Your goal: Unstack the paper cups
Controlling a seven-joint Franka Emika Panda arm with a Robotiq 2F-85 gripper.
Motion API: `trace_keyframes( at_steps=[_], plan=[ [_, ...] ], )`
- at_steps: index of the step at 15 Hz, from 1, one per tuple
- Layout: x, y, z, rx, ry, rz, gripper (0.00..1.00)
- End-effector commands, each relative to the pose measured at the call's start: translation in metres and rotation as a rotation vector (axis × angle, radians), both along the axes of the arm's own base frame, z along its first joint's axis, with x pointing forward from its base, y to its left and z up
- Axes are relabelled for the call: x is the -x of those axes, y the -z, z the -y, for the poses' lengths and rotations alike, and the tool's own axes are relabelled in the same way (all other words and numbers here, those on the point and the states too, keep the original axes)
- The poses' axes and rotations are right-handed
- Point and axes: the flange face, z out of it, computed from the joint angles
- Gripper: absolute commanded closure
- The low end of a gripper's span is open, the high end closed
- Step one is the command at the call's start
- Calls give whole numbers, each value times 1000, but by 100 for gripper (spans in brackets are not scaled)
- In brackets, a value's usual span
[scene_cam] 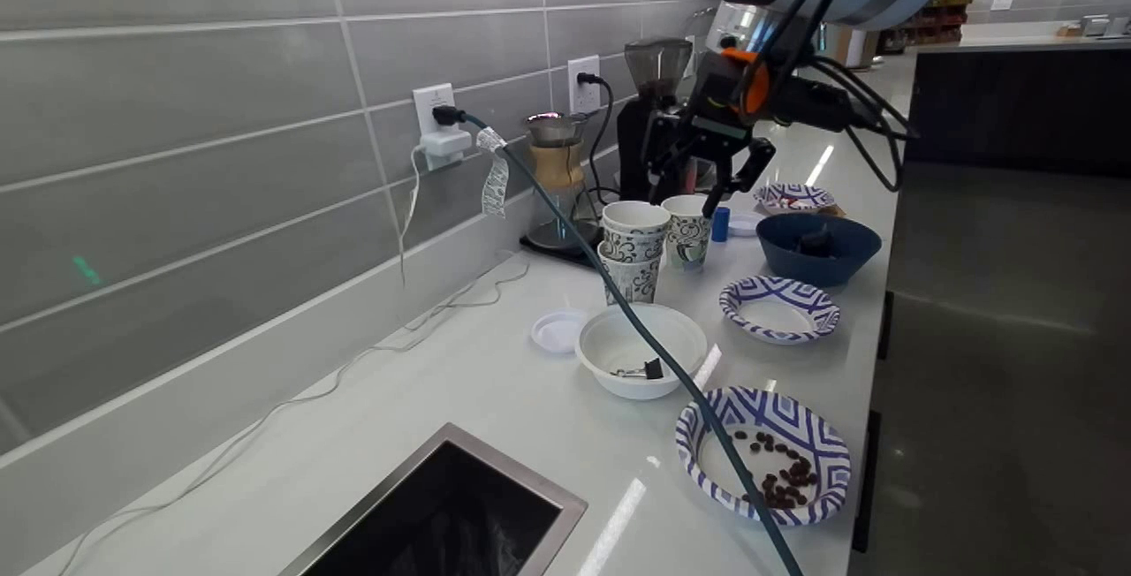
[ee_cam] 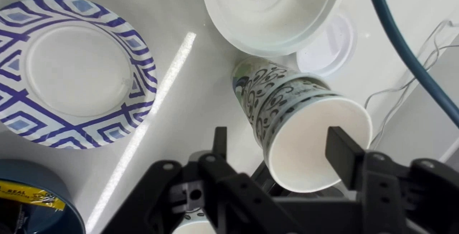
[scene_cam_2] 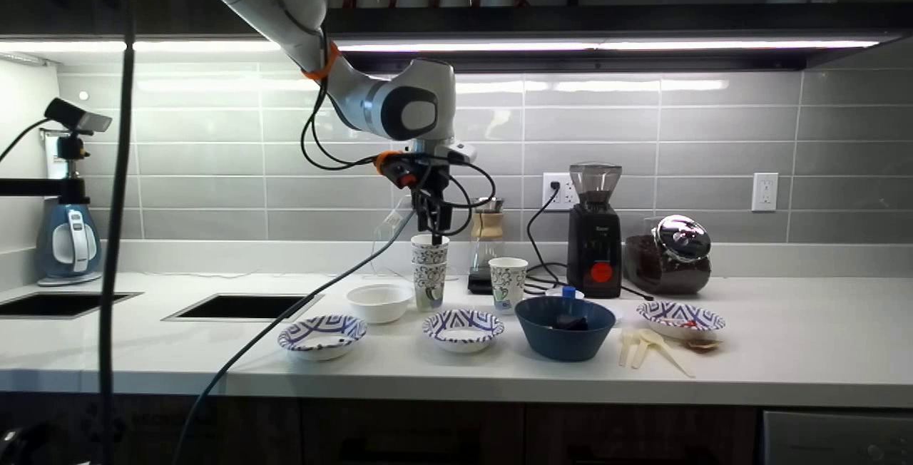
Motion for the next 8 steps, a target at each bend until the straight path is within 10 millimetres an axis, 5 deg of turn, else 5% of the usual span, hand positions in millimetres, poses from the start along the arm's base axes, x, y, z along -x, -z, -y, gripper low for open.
trace_keyframes(
  at_steps=[1, 8],
  plan=[
    [-18, 5, -17, -21, 38, 1, 36],
    [-32, 15, -22, -19, 70, -11, 47]
  ],
)
